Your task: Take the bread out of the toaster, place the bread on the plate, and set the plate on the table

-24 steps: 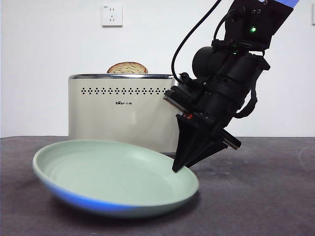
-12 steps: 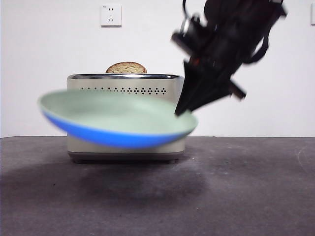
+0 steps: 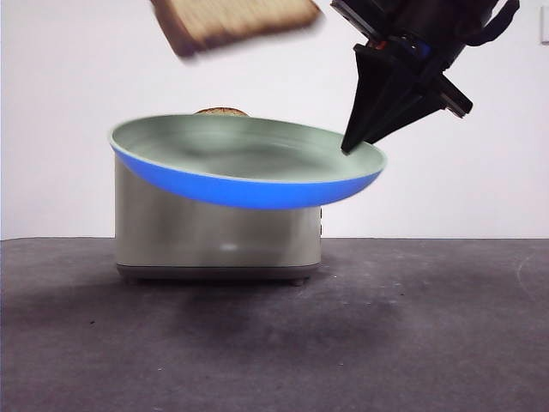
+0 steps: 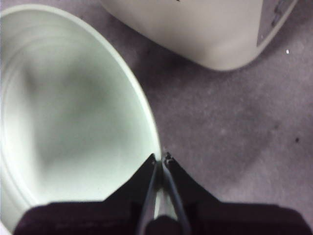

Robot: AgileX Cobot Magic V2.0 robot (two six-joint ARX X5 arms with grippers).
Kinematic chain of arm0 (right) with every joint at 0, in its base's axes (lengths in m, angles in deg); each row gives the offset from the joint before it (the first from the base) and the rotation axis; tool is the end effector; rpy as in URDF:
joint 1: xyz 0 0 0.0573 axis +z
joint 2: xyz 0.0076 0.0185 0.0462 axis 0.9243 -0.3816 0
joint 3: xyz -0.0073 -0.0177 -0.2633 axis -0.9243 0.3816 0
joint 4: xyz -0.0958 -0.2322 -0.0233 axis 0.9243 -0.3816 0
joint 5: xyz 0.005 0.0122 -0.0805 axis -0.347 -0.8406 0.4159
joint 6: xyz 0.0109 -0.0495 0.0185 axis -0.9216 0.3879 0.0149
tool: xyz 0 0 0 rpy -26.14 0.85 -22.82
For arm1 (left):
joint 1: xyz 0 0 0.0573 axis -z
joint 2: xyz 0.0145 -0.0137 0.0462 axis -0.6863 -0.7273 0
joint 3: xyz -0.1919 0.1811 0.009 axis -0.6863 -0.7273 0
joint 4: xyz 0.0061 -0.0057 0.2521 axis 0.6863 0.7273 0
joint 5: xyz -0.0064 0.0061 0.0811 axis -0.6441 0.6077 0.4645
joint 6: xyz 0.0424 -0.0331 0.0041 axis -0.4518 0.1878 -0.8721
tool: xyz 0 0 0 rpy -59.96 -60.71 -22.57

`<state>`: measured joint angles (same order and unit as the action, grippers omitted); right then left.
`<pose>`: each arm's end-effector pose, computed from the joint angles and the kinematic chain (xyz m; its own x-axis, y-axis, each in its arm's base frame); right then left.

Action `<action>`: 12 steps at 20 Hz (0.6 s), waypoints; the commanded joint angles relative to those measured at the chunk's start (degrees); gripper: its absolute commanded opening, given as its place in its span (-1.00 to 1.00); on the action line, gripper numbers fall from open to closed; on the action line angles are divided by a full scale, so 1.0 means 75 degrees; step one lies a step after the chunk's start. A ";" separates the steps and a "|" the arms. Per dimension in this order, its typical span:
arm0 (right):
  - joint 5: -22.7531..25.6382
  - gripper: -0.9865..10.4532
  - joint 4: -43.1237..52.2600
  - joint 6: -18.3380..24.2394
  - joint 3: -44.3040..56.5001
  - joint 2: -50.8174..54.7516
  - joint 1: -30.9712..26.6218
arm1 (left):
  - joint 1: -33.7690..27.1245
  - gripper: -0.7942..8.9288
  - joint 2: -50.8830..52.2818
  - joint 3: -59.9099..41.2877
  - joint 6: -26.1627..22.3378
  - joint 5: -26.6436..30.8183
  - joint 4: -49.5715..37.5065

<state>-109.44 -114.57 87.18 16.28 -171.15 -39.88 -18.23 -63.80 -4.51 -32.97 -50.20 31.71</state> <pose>0.2634 0.1496 0.2780 0.2954 0.5483 -0.7823 -0.5891 0.7492 0.3027 0.1912 -0.1102 0.3747 0.2732 -0.8410 -0.4670 0.6939 0.5085 -0.5098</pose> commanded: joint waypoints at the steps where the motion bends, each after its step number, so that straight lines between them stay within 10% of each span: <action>1: -0.0038 -0.85 -0.0160 0.0000 -0.0009 -0.0012 -0.0102 | 0.0006 -0.85 -0.0746 -0.0041 -0.0402 -0.0370 -0.0064; 12: -0.0087 -0.85 -0.0463 0.0184 -0.0009 0.0236 -0.0297 | 0.0256 -0.85 -0.3162 -0.0041 -0.0513 -0.0618 -0.0574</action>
<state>-109.40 -118.67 88.89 16.28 -169.86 -42.09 -16.55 -87.25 -4.51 -36.10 -54.77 27.66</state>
